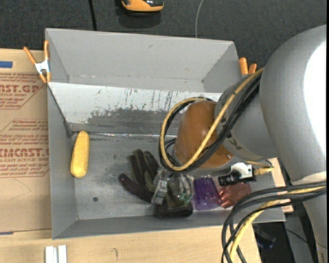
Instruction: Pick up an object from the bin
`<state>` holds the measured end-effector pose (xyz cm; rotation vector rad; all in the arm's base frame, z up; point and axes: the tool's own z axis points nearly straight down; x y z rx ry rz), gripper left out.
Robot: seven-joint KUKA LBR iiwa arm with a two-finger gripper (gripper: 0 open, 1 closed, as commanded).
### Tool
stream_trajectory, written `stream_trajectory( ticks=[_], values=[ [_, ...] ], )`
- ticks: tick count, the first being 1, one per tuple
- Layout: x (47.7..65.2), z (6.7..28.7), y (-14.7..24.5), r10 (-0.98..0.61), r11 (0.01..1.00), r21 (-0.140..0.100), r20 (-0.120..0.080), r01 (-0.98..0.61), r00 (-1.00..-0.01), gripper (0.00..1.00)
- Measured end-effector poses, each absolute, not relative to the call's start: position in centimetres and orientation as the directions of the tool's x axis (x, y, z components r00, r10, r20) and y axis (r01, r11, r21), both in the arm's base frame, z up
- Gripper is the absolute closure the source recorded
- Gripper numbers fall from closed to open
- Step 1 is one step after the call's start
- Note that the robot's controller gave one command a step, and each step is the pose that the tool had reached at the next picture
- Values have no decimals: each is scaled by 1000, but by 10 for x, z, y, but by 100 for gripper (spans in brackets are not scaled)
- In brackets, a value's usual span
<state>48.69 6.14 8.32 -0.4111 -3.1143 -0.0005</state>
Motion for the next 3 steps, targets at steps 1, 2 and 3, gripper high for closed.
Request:
stream_trajectory(
  ticks=[1,2,3],
  values=[
    [487,96,62,259,966,1,0,259,-966,100],
    [486,106,62,259,966,-1,5,259,-966,100],
    [485,129,62,258,966,-2,8,258,-966,100]
  ],
)
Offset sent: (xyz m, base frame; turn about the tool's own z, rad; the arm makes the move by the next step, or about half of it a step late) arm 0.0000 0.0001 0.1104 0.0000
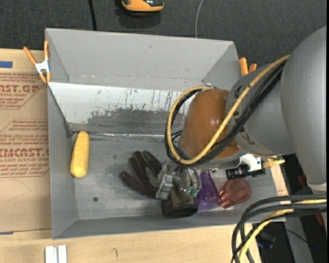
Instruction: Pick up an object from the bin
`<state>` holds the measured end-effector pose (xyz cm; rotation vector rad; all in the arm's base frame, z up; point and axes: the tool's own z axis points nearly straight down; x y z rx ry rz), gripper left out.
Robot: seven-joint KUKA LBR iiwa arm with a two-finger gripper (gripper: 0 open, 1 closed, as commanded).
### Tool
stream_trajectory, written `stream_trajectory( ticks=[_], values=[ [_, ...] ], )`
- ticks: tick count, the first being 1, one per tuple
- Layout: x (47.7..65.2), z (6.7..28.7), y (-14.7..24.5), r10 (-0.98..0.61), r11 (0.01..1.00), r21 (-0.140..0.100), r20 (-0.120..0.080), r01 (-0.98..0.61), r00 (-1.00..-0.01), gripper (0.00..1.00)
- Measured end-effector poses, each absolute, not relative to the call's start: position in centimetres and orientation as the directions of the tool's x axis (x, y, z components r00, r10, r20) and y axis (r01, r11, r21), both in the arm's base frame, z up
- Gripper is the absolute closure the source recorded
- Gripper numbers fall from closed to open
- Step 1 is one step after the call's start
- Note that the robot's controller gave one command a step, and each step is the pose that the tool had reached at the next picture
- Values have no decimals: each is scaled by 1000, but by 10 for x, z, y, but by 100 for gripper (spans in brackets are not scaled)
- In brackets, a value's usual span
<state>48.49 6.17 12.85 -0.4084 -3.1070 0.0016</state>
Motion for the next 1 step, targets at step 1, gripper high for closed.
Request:
stream_trajectory(
  ticks=[1],
  values=[
    [487,146,62,258,966,1,1,258,-966,100]
  ],
)
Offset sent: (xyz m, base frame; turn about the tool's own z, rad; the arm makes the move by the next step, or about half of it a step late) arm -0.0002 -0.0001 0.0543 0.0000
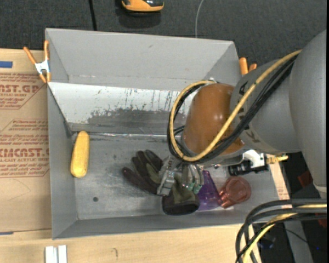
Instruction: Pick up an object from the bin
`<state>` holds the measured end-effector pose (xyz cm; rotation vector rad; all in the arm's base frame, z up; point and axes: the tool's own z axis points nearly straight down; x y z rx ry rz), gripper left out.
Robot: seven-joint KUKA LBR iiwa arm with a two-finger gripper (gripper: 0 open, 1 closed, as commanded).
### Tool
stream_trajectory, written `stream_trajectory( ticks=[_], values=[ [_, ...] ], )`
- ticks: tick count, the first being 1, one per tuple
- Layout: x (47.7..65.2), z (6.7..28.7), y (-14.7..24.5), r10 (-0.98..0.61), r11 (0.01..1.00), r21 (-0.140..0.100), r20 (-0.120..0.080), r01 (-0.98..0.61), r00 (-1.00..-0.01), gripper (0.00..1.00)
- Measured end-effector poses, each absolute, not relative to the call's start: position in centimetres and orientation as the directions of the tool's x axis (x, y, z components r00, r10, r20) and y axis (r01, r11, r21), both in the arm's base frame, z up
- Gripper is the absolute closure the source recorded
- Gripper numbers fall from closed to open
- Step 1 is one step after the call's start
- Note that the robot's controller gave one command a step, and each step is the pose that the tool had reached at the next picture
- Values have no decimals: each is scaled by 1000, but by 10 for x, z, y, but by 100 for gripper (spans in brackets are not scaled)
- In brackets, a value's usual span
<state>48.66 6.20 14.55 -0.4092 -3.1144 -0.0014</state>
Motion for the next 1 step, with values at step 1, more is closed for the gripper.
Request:
stream_trajectory(
  ticks=[1],
  values=[
    [486,157,62,258,966,1,0,258,-966,100]
  ],
)
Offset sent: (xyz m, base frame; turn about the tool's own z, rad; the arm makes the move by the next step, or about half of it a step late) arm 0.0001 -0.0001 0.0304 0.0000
